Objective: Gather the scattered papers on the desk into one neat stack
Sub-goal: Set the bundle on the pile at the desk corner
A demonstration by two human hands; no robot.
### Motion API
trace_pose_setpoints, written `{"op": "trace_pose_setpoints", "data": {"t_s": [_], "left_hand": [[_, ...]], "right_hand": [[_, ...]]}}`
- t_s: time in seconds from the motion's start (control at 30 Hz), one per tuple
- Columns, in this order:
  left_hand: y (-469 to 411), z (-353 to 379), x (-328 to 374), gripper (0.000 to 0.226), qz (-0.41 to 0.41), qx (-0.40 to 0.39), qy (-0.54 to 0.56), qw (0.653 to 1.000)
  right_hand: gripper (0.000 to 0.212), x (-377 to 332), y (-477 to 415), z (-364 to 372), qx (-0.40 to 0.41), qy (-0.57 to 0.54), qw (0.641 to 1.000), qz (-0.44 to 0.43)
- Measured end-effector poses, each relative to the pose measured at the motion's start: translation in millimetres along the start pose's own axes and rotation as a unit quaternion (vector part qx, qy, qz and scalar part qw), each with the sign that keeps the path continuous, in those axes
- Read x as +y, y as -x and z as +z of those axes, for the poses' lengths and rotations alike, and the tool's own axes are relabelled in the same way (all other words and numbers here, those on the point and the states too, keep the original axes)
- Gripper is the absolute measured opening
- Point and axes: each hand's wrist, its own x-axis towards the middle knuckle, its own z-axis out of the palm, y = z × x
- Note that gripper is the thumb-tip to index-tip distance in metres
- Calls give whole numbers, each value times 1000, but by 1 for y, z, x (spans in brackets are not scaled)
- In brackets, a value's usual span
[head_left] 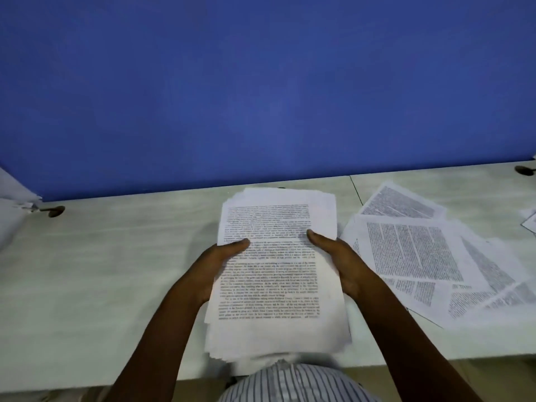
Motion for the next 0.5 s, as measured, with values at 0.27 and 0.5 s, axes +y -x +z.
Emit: {"op": "trace_pose_setpoints", "data": {"t_s": [0.27, 0.5], "left_hand": [[-20, 26, -18, 28, 200, 189, -176, 945], [-24, 38, -38, 30, 308, 296, -122, 896]], "right_hand": [[42, 1, -3, -9, 47, 190, 973, -122], [27, 14, 1, -3, 155, 264, 929, -210]]}}
